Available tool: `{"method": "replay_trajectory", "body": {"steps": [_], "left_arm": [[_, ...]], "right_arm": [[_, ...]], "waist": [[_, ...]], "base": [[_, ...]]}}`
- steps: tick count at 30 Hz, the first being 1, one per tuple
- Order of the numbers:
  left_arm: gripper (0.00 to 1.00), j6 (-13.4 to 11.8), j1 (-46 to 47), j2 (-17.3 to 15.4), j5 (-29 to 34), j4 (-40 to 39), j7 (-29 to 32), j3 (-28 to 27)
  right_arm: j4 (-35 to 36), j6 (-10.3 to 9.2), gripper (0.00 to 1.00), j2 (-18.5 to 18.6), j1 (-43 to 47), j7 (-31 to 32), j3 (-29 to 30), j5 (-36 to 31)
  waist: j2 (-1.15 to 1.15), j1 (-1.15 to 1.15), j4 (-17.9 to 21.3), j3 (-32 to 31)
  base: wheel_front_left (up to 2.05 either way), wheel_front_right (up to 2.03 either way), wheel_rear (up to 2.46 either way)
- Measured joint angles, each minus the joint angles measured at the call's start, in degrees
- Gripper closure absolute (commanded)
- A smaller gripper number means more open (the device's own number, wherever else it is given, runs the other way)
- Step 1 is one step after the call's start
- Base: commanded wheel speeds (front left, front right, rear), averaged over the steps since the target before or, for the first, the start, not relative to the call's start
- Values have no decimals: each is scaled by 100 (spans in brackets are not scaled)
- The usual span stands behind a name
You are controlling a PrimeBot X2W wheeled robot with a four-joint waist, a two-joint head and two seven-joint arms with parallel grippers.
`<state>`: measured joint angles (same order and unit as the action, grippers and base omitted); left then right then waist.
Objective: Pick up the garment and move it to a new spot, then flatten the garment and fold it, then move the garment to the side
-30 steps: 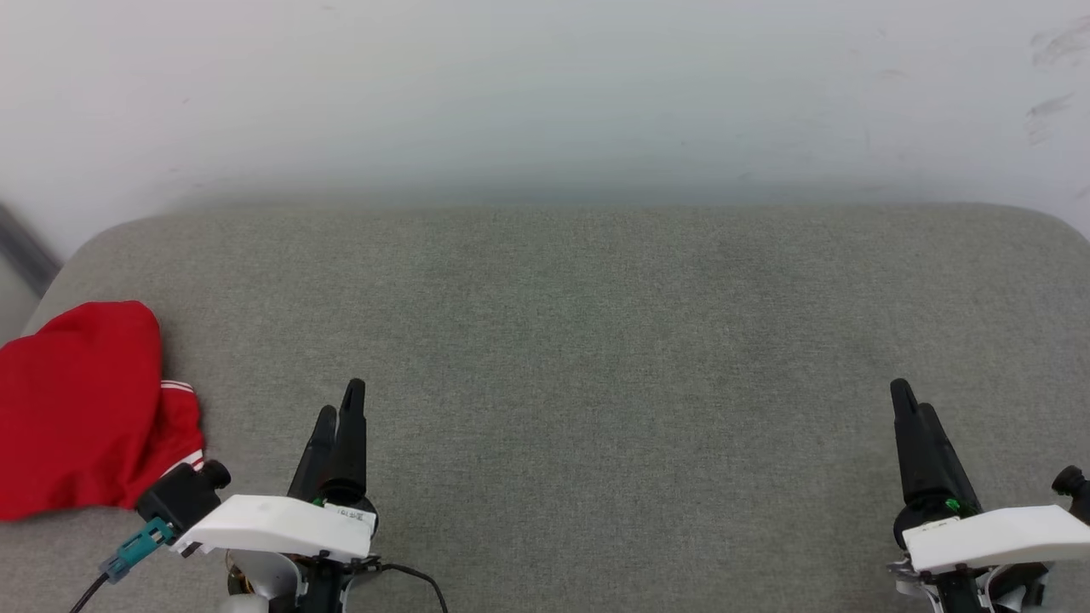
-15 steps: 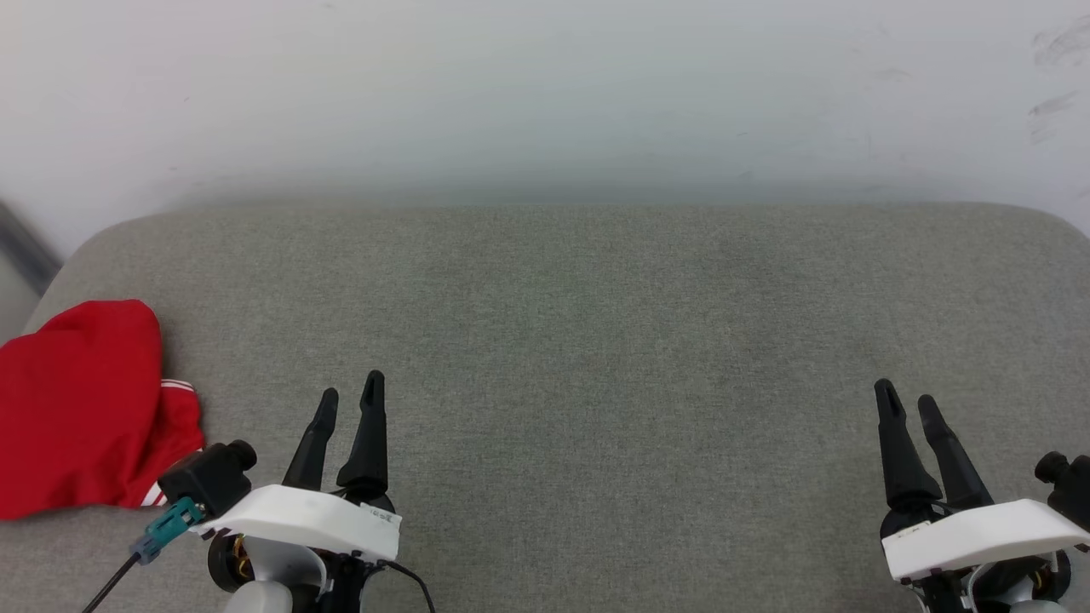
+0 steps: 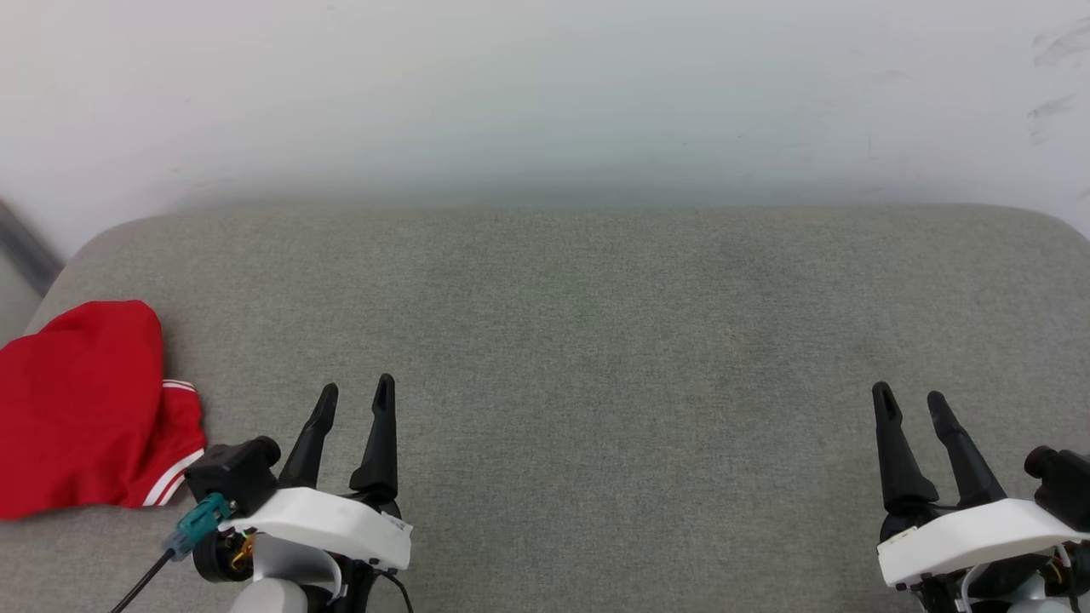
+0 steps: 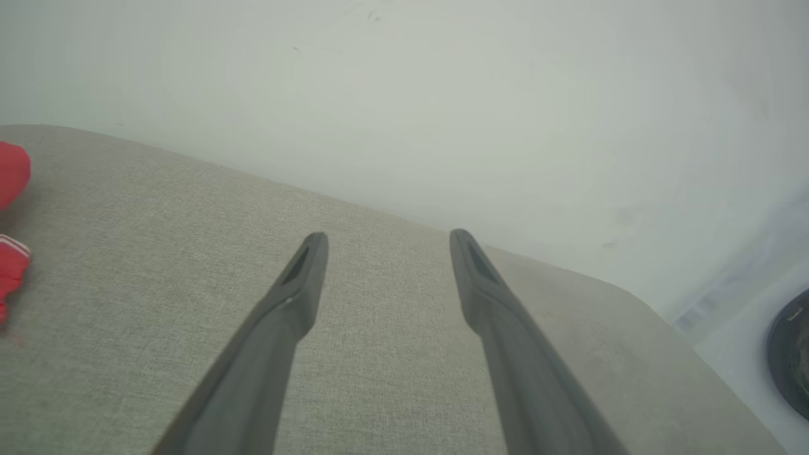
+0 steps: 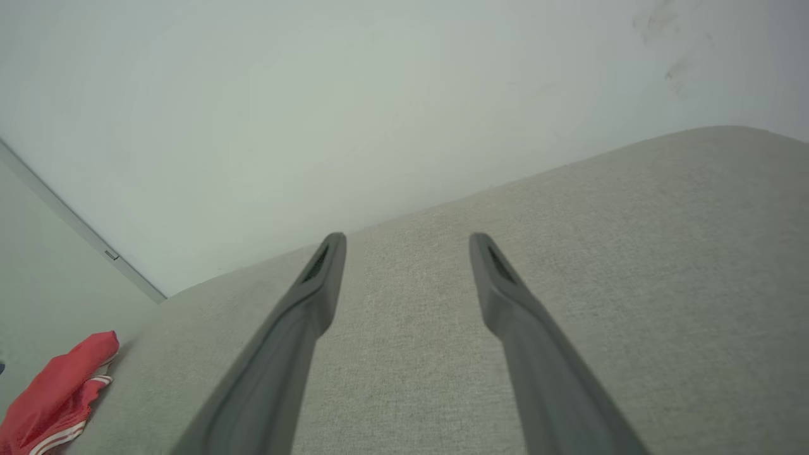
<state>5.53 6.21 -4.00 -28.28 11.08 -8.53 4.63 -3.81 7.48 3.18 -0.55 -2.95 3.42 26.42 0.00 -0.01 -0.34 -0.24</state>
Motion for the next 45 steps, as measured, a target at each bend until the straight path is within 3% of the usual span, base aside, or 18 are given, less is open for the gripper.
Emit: {"method": "replay_trajectory", "body": {"steps": [25,45], "left_arm": [[0,-181,141,-113,1349,309,-328,248],[0,-259,197,-103,2091,594,-578,341]], "right_arm": [[176,1,0,-19,124,47,86,-1433],[242,2,0,-20,219,45,105,-2147]], "waist": [[0,0,-11,-51],[0,0,-1,-103]], "base": [[0,0,0],[0,0,0]]}}
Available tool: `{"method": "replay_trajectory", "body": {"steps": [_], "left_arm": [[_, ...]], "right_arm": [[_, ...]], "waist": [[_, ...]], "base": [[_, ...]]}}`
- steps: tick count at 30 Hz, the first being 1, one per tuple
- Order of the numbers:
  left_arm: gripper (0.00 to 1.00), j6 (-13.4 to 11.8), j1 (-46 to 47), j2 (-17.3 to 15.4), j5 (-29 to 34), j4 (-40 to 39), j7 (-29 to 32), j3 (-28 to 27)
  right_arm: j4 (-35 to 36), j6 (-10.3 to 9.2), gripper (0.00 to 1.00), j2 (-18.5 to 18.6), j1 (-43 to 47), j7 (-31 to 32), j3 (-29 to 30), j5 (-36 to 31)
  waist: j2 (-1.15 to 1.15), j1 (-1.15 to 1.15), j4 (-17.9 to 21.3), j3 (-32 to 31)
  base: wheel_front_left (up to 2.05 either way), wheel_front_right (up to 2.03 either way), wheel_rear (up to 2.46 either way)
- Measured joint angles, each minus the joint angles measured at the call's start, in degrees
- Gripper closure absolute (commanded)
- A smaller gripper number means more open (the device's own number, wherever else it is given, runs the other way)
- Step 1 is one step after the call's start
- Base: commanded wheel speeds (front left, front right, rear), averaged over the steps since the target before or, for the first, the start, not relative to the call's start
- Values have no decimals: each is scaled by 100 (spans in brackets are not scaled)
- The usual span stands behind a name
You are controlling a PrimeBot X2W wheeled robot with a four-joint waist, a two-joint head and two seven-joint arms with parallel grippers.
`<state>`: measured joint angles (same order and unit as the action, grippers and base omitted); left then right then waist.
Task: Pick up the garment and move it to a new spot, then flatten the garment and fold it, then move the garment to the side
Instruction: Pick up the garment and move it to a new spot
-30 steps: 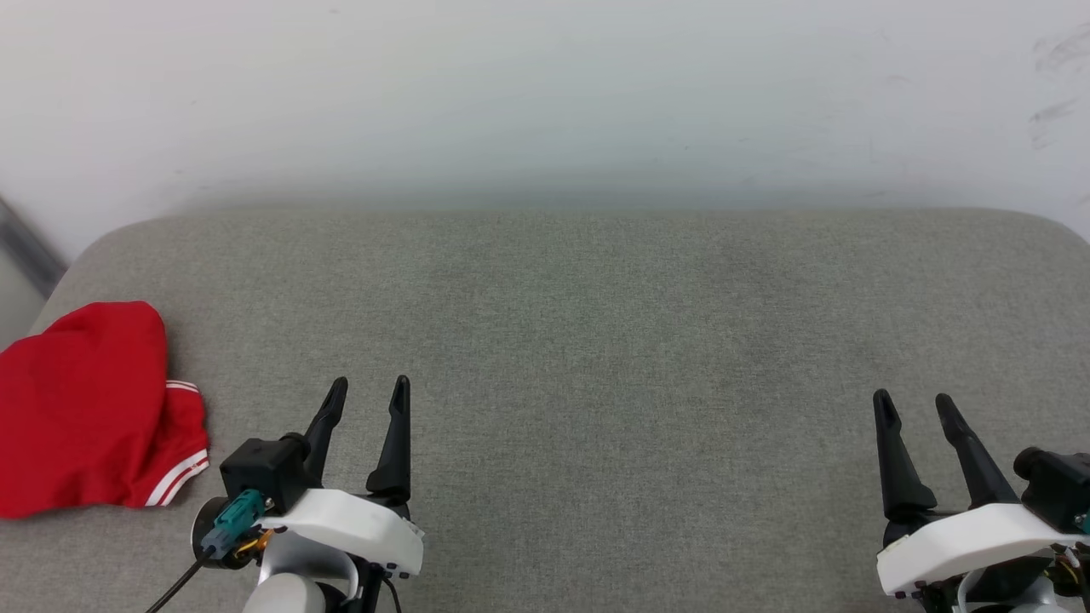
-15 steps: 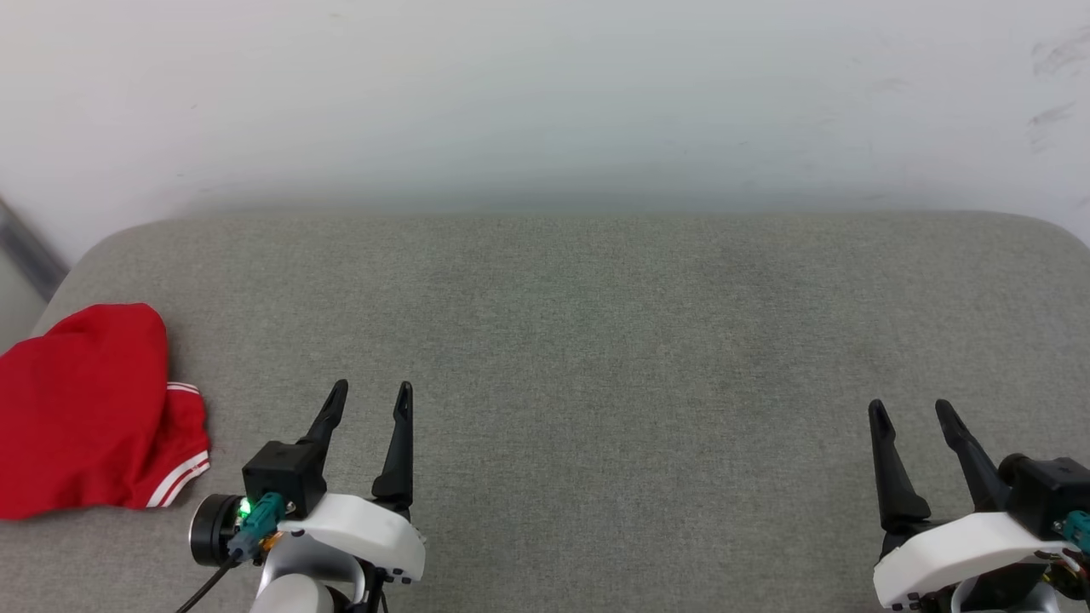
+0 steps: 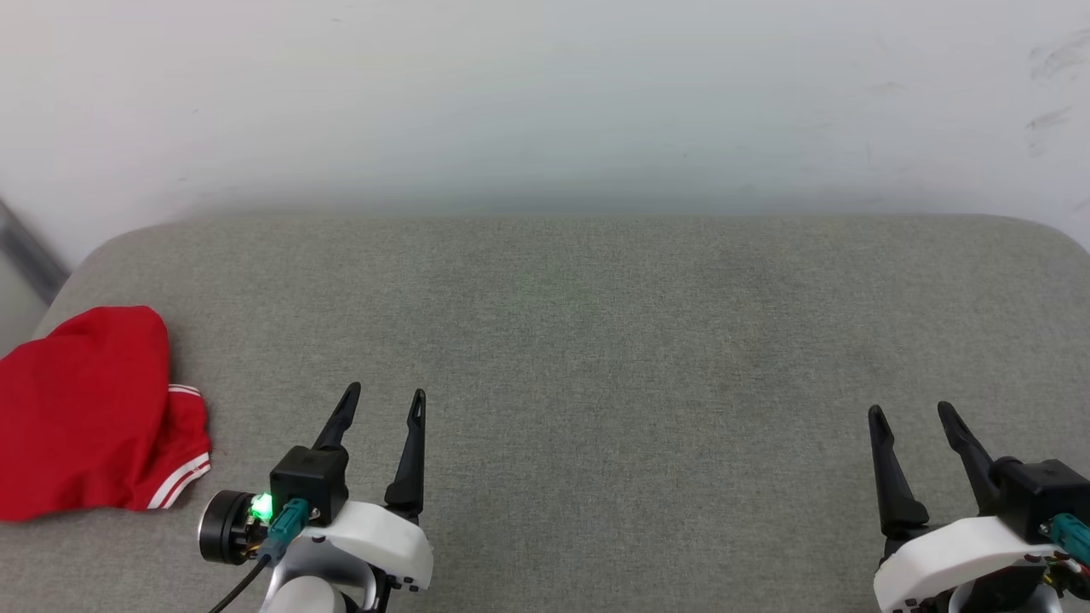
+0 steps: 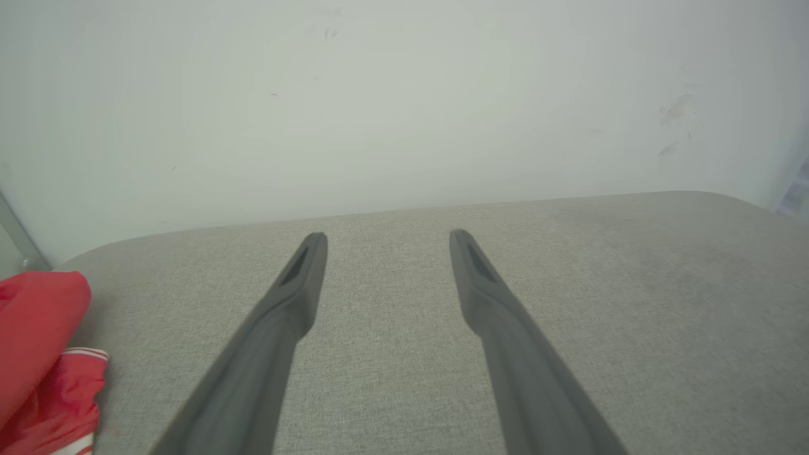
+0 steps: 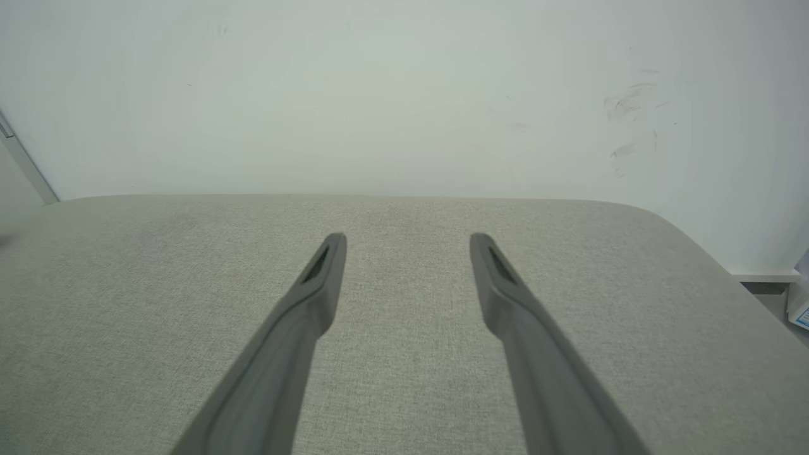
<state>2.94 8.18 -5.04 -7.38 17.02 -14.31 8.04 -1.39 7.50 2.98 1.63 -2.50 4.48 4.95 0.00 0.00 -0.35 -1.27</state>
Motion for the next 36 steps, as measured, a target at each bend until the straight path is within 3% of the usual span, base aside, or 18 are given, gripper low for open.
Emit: {"method": "replay_trajectory", "body": {"steps": [15,24,36], "left_arm": [[0,4,9,32,163,127,-69,-3],[0,-73,68,78,57,123,-76,-114],[0,-109,99,20,-32,37,-76,-422]], "right_arm": [[-52,0,0,0,22,-86,37,-129],[-36,0,0,-2,9,-129,-4,-89],[156,0,0,-7,-52,-114,-216,-77]], "waist": [[0,0,-60,7],[0,0,-586,35],[0,0,-1749,85]], "base": [[0,0,0],[0,0,0],[0,0,0]]}}
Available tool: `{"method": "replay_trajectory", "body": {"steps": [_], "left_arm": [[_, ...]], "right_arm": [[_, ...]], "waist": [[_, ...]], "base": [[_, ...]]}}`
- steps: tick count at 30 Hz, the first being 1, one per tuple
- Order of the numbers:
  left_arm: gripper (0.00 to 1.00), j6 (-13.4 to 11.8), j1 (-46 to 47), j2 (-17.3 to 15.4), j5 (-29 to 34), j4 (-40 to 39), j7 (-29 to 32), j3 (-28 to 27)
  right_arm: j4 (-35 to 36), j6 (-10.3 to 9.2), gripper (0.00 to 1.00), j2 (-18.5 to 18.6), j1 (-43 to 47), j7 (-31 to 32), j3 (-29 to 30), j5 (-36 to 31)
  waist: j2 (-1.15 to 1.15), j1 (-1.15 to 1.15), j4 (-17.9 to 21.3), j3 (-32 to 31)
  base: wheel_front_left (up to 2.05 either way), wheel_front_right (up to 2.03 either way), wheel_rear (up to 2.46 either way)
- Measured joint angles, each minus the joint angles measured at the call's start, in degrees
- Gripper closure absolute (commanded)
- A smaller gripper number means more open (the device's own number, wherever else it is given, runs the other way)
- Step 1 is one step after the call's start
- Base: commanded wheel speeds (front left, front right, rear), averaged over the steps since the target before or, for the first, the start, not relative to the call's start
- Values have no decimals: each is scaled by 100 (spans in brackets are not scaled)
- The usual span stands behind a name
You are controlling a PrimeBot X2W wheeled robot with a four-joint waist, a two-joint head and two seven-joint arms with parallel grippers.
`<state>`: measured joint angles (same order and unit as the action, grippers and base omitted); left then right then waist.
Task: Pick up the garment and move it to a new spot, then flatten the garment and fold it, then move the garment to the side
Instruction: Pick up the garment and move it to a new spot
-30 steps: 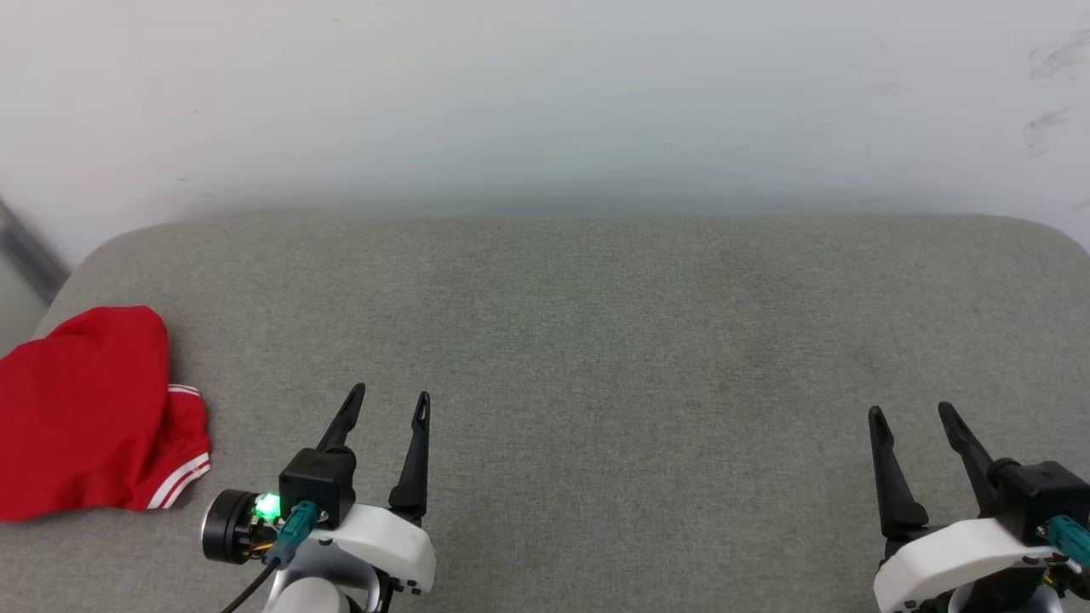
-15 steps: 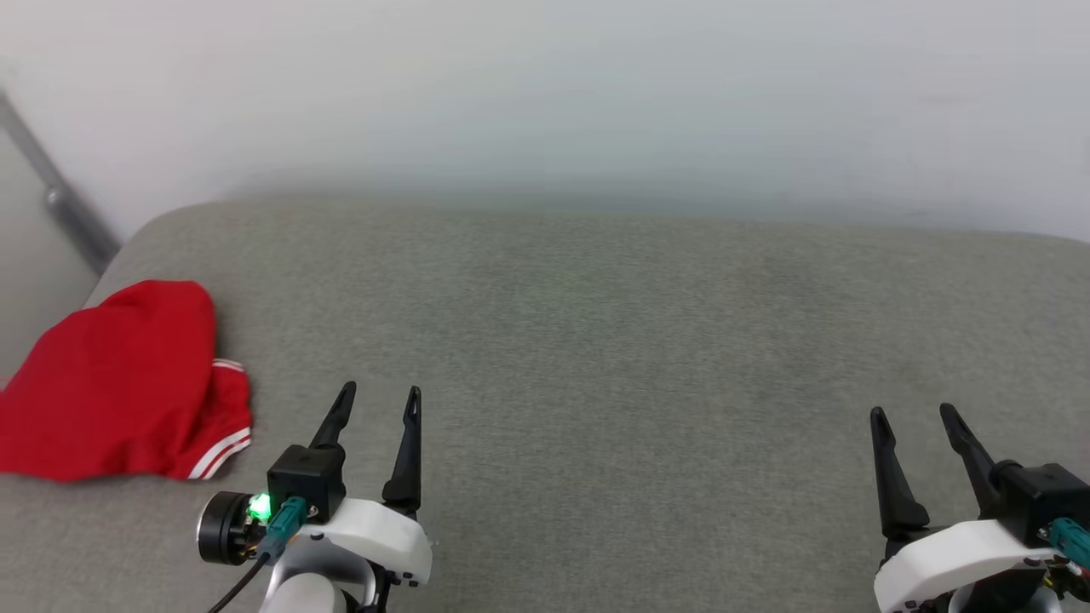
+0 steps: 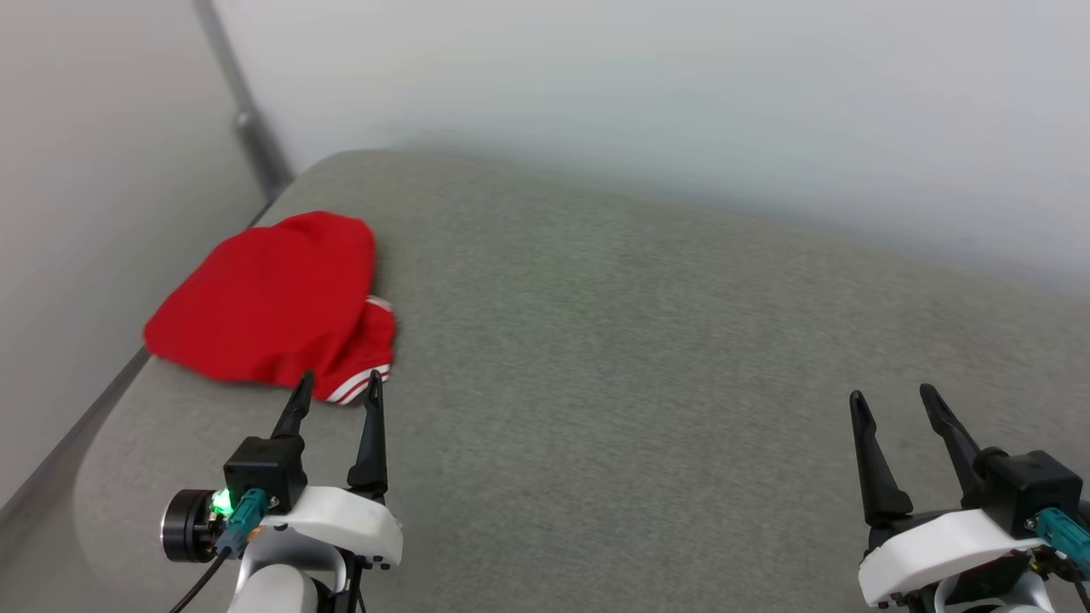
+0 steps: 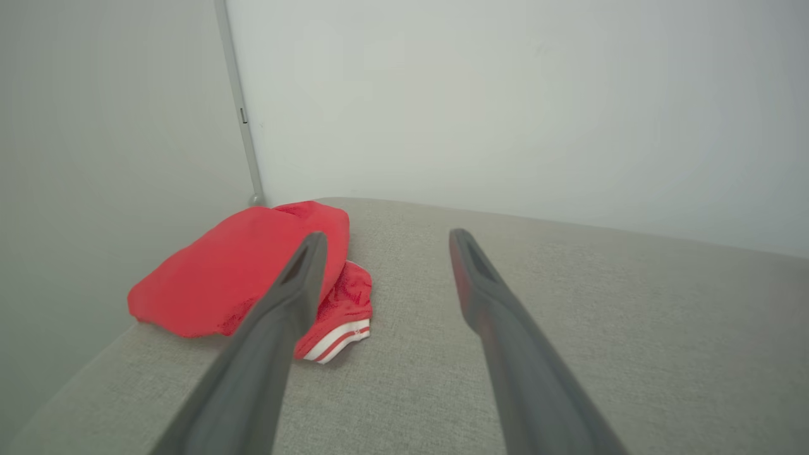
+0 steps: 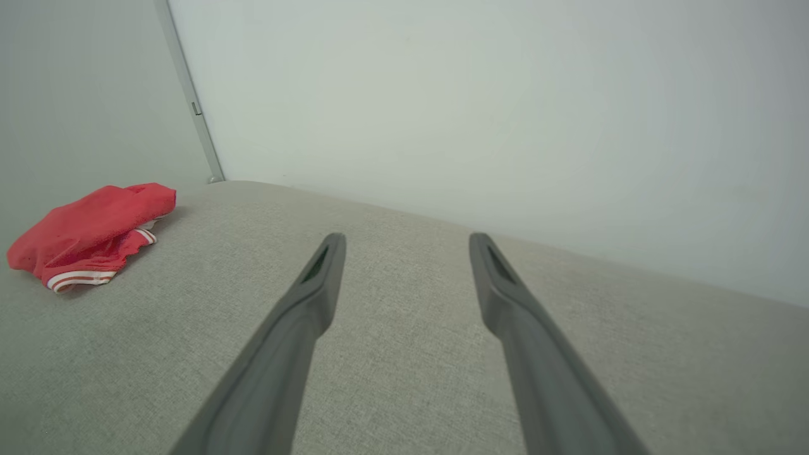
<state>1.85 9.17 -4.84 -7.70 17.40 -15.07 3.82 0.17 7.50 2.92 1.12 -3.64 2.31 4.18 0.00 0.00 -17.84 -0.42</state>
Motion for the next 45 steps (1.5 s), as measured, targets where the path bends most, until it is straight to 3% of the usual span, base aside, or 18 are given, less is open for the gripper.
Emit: {"method": "replay_trajectory", "body": {"steps": [8,14,23,30,35,45], "left_arm": [[0,-30,-7,-21,-31,-33,0,-175],[0,-34,-52,-15,-54,-42,0,-258],[0,26,114,-2,-76,26,0,-316],[0,153,1129,-100,-121,196,89,-282],[0,268,2215,-391,-289,250,614,-365],[0,447,3797,-1475,-724,1328,2689,-659]], "right_arm": [[69,0,0,-2,-79,14,-122,9],[109,0,0,-3,-113,47,-185,-4],[211,0,0,-2,-137,123,-245,-44],[470,0,0,-2,-417,321,-326,-227],[704,0,0,82,-732,460,-448,-266],[905,0,0,304,-1382,536,-668,-223]], "waist": [[0,0,-723,66],[0,0,-1034,125],[0,0,-1068,255],[0,0,-876,607],[0,0,-635,1015],[0,-1,8,2058]], "base": [[0,0,0],[0,0,0],[0,0,0],[0,0,0],[0,0,0],[0,0,0]]}}
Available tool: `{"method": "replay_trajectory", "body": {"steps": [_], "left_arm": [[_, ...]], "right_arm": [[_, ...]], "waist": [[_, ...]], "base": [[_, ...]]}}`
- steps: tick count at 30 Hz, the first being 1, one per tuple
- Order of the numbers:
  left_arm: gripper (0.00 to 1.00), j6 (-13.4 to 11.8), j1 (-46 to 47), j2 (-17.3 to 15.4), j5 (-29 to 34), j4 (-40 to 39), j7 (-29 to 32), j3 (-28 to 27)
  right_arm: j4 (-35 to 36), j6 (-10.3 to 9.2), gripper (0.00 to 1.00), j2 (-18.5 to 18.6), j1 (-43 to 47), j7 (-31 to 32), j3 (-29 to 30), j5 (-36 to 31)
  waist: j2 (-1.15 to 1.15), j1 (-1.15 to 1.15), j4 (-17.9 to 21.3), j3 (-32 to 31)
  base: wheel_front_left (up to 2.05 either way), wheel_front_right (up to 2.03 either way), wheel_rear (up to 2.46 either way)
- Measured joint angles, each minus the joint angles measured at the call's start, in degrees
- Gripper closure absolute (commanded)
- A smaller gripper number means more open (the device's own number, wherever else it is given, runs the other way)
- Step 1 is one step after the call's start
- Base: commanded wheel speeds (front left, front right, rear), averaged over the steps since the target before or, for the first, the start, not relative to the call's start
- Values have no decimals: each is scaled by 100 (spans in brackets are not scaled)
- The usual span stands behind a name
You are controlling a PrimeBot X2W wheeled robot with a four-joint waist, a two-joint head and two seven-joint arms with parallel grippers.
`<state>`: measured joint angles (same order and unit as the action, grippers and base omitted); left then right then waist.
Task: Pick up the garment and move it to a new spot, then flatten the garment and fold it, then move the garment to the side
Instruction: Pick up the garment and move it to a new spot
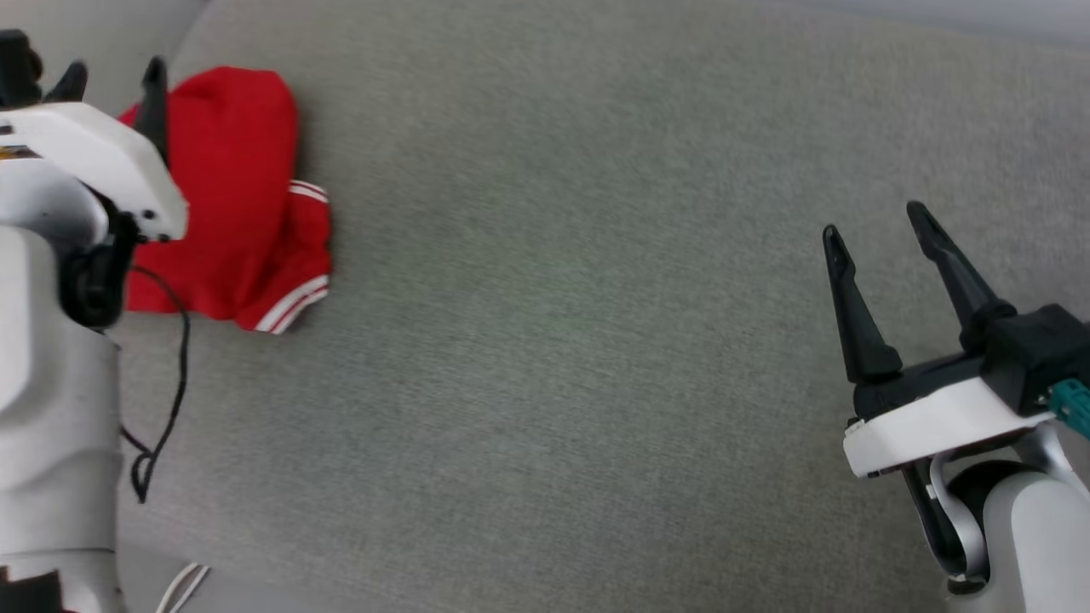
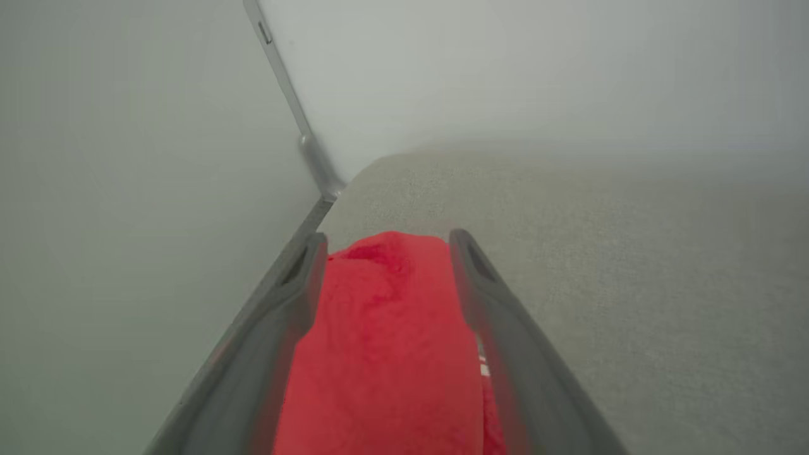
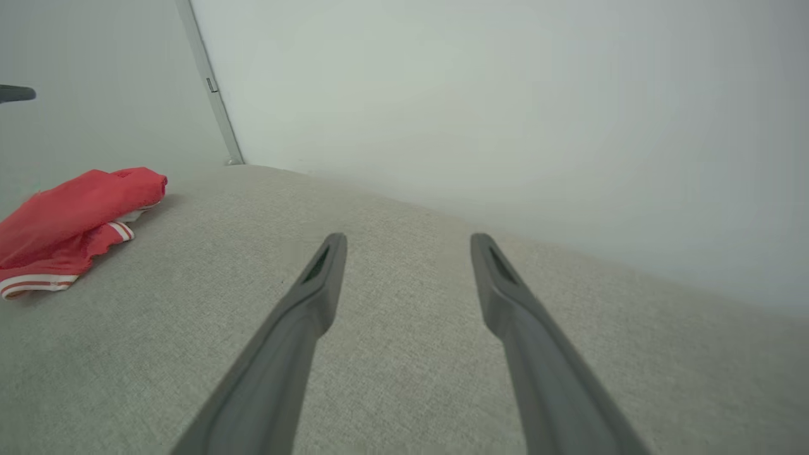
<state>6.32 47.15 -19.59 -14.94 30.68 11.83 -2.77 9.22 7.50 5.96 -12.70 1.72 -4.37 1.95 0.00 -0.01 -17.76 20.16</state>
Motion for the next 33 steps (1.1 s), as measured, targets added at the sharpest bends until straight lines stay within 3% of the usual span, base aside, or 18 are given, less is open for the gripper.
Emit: {"method": "replay_trajectory", "body": {"steps": [6,15,16,17,18,23,33], "left_arm": [[0,75,247,-534,-438,1018,1362,-33],[0,107,245,-778,-1425,1744,2598,-137],[35,108,245,-810,-1515,1746,2682,-142],[94,108,243,-822,-1571,1745,2698,-141],[100,108,243,-817,-1639,1740,2754,-130],[100,108,172,-836,-1660,1720,2599,11],[100,-52,212,-793,-1067,1536,553,257]], "right_arm": [[-113,0,0,-10,-172,-103,-48,37],[-276,0,0,-29,-409,-220,-130,93],[-291,0,0,-27,-429,-220,-131,96],[-308,0,0,-25,-455,-220,-130,96],[-325,0,0,-24,-478,-220,-136,97],[-393,0,0,5,-524,-222,-196,120],[-734,0,0,-76,-200,-320,-80,209]], "waist": [[0,0,389,540],[0,0,763,1052],[0,0,781,1075],[0,0,790,1087],[0,0,791,1085],[0,0,761,980],[0,0,677,222]], "base": [[0,0,0],[0,0,0],[0,0,0],[0,0,0],[0,0,0],[0,0,0],[0,0,0]]}}
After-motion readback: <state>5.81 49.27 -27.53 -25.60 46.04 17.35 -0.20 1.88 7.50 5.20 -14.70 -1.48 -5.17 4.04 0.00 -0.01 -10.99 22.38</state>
